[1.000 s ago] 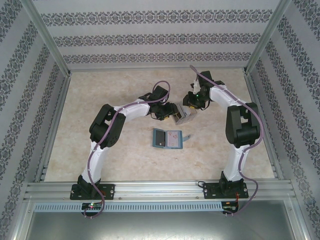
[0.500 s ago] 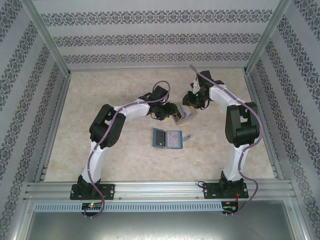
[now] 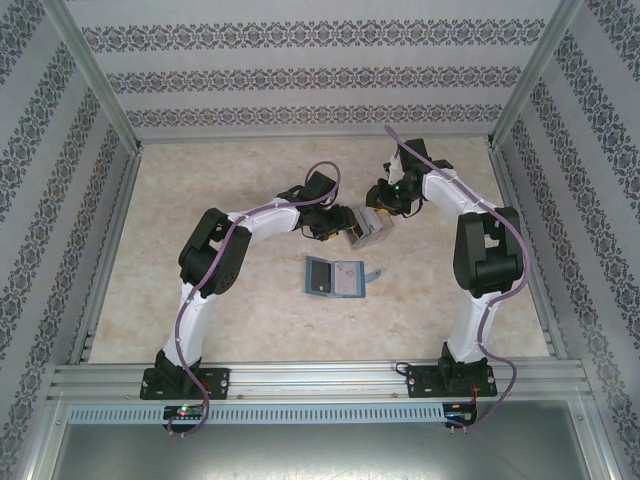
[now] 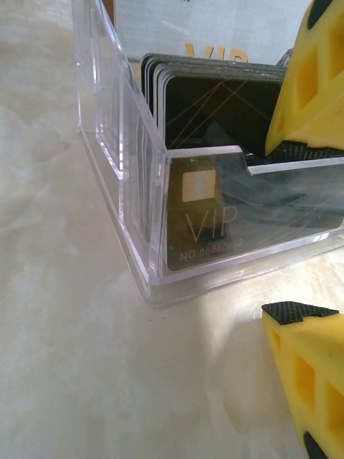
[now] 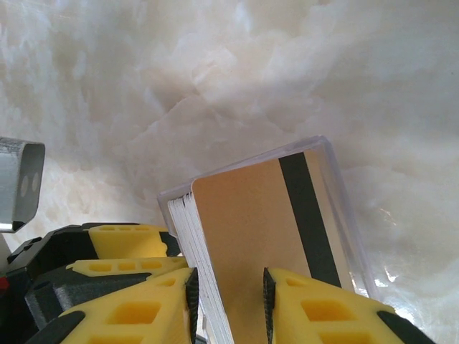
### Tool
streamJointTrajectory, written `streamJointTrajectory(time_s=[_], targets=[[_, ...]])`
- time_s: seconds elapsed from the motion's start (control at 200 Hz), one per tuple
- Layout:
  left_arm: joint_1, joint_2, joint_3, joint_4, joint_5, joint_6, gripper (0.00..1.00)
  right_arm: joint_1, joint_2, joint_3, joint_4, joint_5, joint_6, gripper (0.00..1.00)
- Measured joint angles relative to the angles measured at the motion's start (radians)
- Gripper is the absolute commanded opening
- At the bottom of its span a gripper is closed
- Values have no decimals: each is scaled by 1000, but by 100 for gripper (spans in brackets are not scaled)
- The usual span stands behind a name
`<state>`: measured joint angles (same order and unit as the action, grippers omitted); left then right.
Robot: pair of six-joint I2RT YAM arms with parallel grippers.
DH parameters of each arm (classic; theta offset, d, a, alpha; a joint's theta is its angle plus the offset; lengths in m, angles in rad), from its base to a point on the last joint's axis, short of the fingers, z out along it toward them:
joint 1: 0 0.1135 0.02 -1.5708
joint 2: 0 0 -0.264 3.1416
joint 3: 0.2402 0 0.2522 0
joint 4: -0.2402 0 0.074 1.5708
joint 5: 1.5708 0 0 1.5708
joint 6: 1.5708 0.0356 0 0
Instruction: Put the credit cards into the card holder
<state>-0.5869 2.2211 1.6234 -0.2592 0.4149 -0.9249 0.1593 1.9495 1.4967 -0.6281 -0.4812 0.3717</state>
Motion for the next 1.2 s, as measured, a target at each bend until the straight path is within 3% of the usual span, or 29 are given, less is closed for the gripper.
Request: streamJointTrajectory(time_s=[0.904,1.199], targets=[[0,0,0,0,3,-4,56,-1,0,0,4,-16,19,19],[0,0,0,0,4,-4,56,-13,0,0,11,-33,26,5]])
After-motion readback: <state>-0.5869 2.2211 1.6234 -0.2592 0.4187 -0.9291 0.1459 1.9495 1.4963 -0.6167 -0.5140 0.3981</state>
